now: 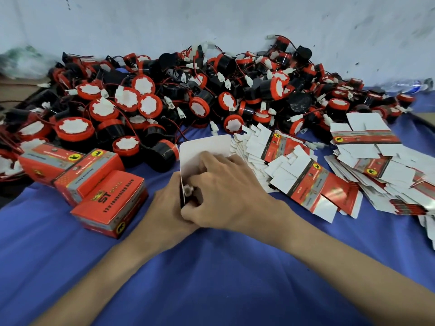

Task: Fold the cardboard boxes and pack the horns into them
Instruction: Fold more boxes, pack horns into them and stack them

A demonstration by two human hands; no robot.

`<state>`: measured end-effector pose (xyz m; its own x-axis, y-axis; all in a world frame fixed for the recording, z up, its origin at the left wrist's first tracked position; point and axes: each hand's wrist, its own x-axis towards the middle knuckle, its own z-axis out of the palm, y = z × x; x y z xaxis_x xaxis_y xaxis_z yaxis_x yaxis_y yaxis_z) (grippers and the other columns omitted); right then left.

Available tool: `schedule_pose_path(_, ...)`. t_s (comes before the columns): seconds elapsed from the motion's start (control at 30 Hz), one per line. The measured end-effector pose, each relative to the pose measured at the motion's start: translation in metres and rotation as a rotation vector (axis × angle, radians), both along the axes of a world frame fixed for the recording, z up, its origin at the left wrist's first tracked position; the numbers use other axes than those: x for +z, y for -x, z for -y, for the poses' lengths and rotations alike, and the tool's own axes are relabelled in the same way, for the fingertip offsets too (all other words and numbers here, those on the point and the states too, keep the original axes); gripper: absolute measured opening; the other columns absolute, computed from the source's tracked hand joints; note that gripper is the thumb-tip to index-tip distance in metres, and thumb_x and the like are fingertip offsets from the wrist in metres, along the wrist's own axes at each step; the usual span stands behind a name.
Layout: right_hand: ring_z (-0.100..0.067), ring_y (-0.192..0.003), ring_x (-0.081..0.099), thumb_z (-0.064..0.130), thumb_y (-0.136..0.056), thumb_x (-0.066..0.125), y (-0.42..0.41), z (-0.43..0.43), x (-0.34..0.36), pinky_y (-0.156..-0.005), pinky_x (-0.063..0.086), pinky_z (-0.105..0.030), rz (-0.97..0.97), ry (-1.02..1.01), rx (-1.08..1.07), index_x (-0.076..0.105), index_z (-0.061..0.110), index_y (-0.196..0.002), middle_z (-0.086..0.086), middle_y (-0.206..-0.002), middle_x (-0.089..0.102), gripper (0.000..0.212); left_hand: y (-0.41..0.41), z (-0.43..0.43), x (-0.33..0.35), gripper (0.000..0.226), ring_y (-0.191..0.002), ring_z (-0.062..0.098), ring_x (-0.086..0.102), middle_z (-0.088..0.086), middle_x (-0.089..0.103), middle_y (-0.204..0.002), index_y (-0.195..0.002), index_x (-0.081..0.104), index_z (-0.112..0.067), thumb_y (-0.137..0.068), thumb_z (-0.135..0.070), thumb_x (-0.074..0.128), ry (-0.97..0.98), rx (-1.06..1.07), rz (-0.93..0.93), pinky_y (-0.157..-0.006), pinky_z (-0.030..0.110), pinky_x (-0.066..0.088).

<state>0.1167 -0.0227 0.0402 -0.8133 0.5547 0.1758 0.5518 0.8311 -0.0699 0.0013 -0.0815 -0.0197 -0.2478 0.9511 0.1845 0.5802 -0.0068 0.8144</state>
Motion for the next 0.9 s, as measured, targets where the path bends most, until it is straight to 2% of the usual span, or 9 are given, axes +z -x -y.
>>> schedule_pose_path(0.07, -0.019, -0.11, 0.046, 0.046, -0.086, 0.043, -0.001, -0.002, 0.0, -0.095, 0.028, -0.033, 0.031, -0.026, 0.024, 0.071, 0.028, -0.101, 0.001, -0.116, 0.046, 0.036, -0.001, 0.002, 0.002, 0.069, -0.103, -0.001, 0.059, -0.014, 0.062, -0.11, -0.127, 0.046, -0.022, -0.062, -0.032, 0.068, 0.001, -0.003, 0.008, -0.09, 0.036, 0.05)
schedule_pose_path(0.13, -0.019, -0.116, 0.042, 0.042, -0.091, 0.039, -0.004, -0.006, 0.001, -0.093, 0.027, -0.033, 0.076, -0.019, 0.053, 0.07, 0.029, -0.105, 0.0, -0.12, 0.044, 0.037, -0.002, 0.002, 0.004, 0.075, -0.106, 0.003, 0.06, -0.012, 0.063, -0.114, -0.132, 0.045, -0.023, -0.065, -0.024, 0.079, -0.005, -0.012, 0.028, -0.092, 0.036, 0.05)
schedule_pose_path(0.23, -0.018, -0.12, 0.029, 0.033, -0.093, 0.041, -0.007, -0.01, 0.003, -0.086, 0.024, -0.03, 0.146, -0.034, 0.106, 0.067, 0.029, -0.113, -0.002, -0.123, 0.039, 0.033, -0.002, 0.0, 0.003, 0.075, -0.108, 0.0, 0.059, -0.014, 0.062, -0.118, -0.132, 0.045, -0.026, -0.069, -0.006, 0.081, -0.036, 0.0, 0.033, -0.093, 0.028, 0.049)
schedule_pose_path(0.3, -0.014, -0.121, 0.026, 0.03, -0.093, 0.041, -0.008, -0.01, 0.003, -0.092, 0.03, -0.031, 0.168, -0.058, 0.182, 0.066, 0.029, -0.114, 0.0, -0.128, 0.036, 0.033, 0.001, -0.002, 0.001, 0.072, -0.109, -0.001, 0.057, -0.018, 0.059, -0.117, -0.126, 0.045, -0.03, -0.068, -0.011, 0.082, -0.043, 0.021, 0.014, -0.091, 0.021, 0.047)
schedule_pose_path(0.37, -0.01, -0.12, 0.03, 0.028, -0.092, 0.043, -0.011, -0.012, 0.006, -0.097, 0.032, -0.031, 0.175, -0.044, 0.271, 0.068, 0.026, -0.109, 0.004, -0.133, 0.038, 0.031, 0.002, -0.003, 0.0, 0.073, -0.11, -0.003, 0.056, -0.019, 0.058, -0.118, -0.126, 0.044, -0.03, -0.066, -0.018, 0.084, -0.039, 0.01, 0.016, -0.092, 0.021, 0.046)
schedule_pose_path(0.5, -0.009, -0.118, 0.034, 0.037, -0.096, 0.043, -0.019, -0.016, 0.013, -0.095, 0.02, -0.026, 0.13, 0.065, 0.341, 0.07, 0.022, -0.101, 0.003, -0.131, 0.046, 0.032, 0.003, -0.003, 0.0, 0.072, -0.111, -0.01, 0.054, -0.023, 0.056, -0.12, -0.131, 0.042, -0.032, -0.068, -0.036, 0.077, -0.061, -0.045, 0.047, -0.092, 0.016, 0.045)
schedule_pose_path(0.63, -0.003, -0.12, 0.027, 0.037, -0.102, 0.035, -0.018, -0.022, 0.012, -0.096, 0.018, -0.024, 0.149, 0.083, 0.351, 0.068, 0.027, -0.109, 0.008, -0.133, 0.041, 0.035, 0.005, -0.003, -0.003, 0.078, -0.115, -0.008, 0.052, -0.023, 0.055, -0.123, -0.131, 0.041, -0.033, -0.067, -0.028, 0.086, -0.062, -0.03, 0.034, -0.099, 0.025, 0.045)
schedule_pose_path(0.77, -0.005, -0.117, 0.038, 0.035, -0.097, 0.05, -0.014, -0.026, 0.007, -0.079, 0.015, -0.017, 0.075, 0.02, 0.327, 0.067, 0.029, -0.113, 0.011, -0.127, 0.05, 0.025, 0.005, -0.003, -0.002, 0.084, -0.118, -0.004, 0.052, -0.02, 0.056, -0.126, -0.135, 0.04, -0.031, -0.066, -0.026, 0.087, -0.074, -0.048, 0.038, -0.102, 0.033, 0.045)
schedule_pose_path(0.9, -0.008, -0.096, 0.047, 0.034, -0.088, 0.063, -0.009, -0.023, 0.002, -0.062, 0.015, -0.019, -0.078, 0.066, 0.215, 0.072, 0.023, -0.099, 0.011, -0.108, 0.061, 0.017, 0.005, -0.003, -0.002, 0.081, -0.112, -0.002, 0.056, -0.02, 0.06, -0.118, -0.131, 0.042, -0.032, -0.063, -0.034, 0.086, -0.078, -0.043, 0.036, -0.097, 0.036, 0.048)
